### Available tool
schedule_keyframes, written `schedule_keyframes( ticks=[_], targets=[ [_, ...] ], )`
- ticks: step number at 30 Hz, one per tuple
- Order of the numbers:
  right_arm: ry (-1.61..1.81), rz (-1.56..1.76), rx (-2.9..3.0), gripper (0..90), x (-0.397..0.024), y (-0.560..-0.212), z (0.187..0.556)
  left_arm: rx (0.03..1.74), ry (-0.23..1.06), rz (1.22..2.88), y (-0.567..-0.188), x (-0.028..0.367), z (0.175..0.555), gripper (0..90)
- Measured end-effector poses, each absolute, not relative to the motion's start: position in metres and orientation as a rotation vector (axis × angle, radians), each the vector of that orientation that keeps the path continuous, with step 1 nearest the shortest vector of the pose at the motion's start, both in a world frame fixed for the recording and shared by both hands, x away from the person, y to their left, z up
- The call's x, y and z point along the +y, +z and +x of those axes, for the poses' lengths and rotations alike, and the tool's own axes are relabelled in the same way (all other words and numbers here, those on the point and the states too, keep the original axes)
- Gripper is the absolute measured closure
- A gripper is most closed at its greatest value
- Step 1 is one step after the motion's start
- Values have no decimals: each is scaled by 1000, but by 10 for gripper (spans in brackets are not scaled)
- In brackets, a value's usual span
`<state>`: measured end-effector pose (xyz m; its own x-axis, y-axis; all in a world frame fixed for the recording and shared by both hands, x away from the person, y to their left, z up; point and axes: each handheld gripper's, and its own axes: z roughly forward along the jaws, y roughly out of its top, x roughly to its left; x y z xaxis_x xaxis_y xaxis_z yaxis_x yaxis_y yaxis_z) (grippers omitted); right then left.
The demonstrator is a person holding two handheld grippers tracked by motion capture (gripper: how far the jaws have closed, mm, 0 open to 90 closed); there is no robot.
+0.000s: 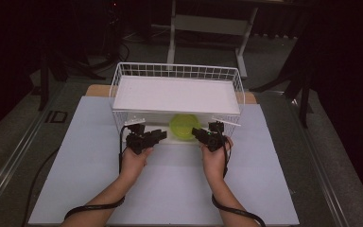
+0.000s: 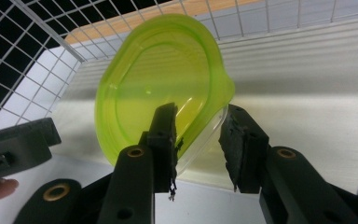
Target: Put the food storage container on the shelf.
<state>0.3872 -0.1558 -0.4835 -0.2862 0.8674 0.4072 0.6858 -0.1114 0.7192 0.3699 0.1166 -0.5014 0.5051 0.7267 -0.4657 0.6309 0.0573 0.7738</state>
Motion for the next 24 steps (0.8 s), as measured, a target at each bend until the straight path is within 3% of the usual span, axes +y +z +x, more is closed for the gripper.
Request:
schedule_keyframes(
  ticks=[4, 7, 21, 24],
  targets=[
    [1347, 1734, 1938, 700, -156, -483, 388, 1180, 103, 1634, -501, 115, 368, 625],
    [1358, 1733, 1900, 537, -157, -483, 387, 1177, 101, 1630, -501, 115, 367, 604],
    [1330, 1586, 1958, 532, -147, -479, 376, 1102, 114, 1663, -497, 113, 359, 581],
    [1343, 1525, 2004, 492, -144, -486, 369, 1060, 121, 1665, -497, 116, 351, 530]
  ],
)
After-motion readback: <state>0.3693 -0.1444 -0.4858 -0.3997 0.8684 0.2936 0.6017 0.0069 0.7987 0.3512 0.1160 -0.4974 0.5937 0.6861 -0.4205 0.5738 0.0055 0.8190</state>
